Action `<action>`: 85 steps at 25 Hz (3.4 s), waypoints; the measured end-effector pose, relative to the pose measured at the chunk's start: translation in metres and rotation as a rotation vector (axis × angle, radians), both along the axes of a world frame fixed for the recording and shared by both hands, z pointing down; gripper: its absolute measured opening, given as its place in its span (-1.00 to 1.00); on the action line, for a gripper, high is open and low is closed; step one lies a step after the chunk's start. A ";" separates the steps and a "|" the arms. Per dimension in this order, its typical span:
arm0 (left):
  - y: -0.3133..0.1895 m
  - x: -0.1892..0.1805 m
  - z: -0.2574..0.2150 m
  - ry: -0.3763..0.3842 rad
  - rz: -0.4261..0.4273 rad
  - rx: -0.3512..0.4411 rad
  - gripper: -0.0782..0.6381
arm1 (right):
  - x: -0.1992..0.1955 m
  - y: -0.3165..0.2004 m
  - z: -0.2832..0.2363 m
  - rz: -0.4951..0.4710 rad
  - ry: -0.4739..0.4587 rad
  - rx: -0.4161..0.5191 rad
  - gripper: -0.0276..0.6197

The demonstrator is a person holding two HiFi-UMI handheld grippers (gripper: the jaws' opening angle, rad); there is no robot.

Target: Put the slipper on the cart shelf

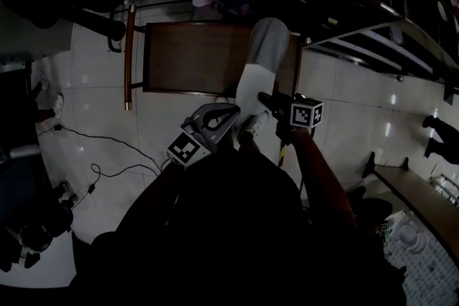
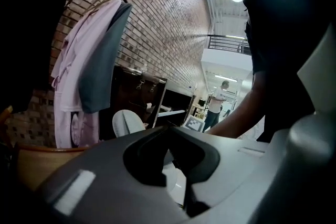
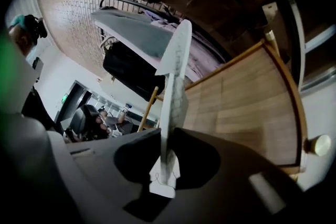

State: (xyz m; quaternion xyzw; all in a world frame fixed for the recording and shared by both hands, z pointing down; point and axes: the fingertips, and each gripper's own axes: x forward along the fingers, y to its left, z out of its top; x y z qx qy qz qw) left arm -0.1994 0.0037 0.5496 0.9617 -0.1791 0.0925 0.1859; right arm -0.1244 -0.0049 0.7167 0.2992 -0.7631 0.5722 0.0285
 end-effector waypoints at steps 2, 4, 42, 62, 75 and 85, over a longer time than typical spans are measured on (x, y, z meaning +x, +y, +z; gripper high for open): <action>-0.002 0.006 -0.010 0.007 0.011 0.032 -0.77 | 0.009 0.001 -0.018 0.007 0.018 0.042 -0.72; -0.006 0.014 -0.019 0.015 0.023 0.070 -0.77 | 0.019 -0.001 -0.039 0.011 0.048 0.097 -0.72; -0.029 0.073 -0.171 0.114 0.100 0.317 -0.78 | 0.078 -0.010 -0.360 0.215 0.505 0.964 -0.72; -0.025 0.082 -0.157 0.131 0.203 0.266 -0.78 | 0.093 0.000 -0.325 0.279 0.539 0.826 -0.72; -0.009 0.121 -0.143 0.184 0.375 0.251 -0.77 | 0.131 0.038 -0.297 0.419 0.628 0.704 -0.72; 0.025 0.191 -0.145 0.147 0.380 0.282 -0.78 | 0.210 0.061 -0.289 0.427 0.589 0.733 -0.72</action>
